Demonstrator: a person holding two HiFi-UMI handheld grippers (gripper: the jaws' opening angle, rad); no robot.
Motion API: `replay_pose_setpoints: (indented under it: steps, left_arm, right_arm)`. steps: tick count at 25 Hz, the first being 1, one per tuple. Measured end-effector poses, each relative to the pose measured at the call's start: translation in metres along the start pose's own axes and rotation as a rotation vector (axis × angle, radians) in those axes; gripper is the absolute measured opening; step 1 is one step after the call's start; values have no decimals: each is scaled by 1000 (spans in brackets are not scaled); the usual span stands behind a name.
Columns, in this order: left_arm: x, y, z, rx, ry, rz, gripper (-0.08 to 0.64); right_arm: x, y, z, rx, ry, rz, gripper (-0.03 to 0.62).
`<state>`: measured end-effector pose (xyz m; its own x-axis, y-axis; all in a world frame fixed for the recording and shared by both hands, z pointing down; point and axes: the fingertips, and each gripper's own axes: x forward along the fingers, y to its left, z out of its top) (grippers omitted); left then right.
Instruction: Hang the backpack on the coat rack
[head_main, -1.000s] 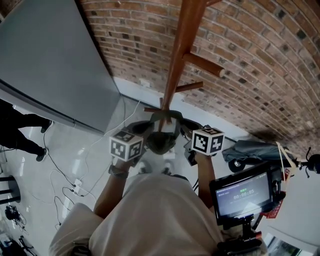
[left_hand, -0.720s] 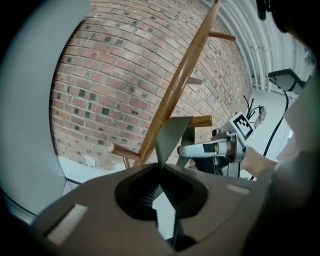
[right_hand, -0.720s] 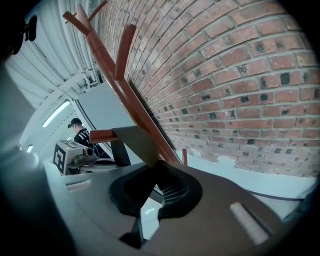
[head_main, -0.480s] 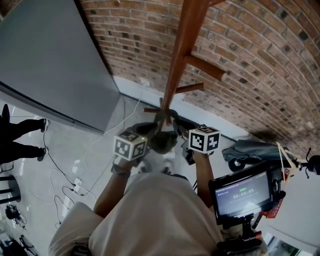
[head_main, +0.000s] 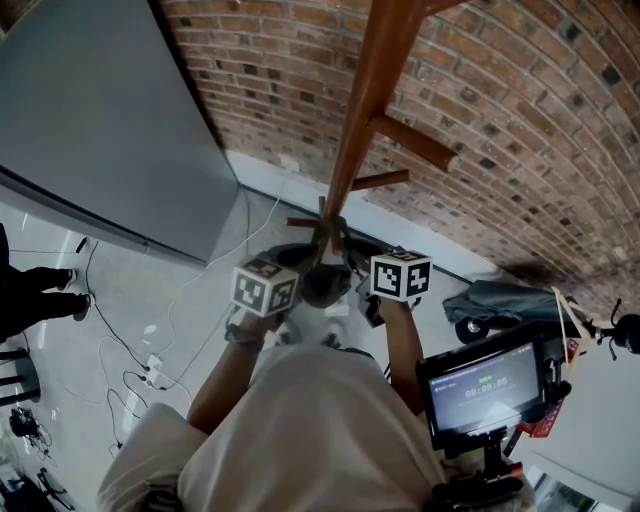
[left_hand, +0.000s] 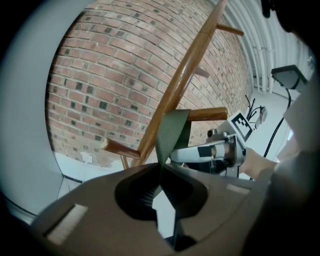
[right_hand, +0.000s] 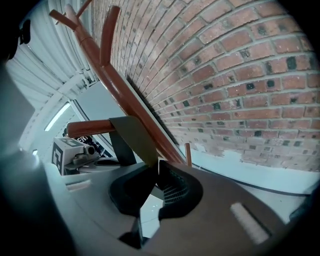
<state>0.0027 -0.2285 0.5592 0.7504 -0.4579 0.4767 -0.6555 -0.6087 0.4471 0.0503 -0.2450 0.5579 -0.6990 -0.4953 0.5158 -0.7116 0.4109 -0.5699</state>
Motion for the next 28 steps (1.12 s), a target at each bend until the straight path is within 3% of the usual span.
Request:
replay_pose_setpoints:
  steps: [18, 28]
  left_arm:
    - [22, -2, -2, 18, 19, -61, 31]
    - [21, -3, 8, 25, -68, -56, 74]
  right_arm:
    - [17, 0, -1, -49, 22, -1, 57]
    - [11, 3, 3, -58, -2, 14, 73]
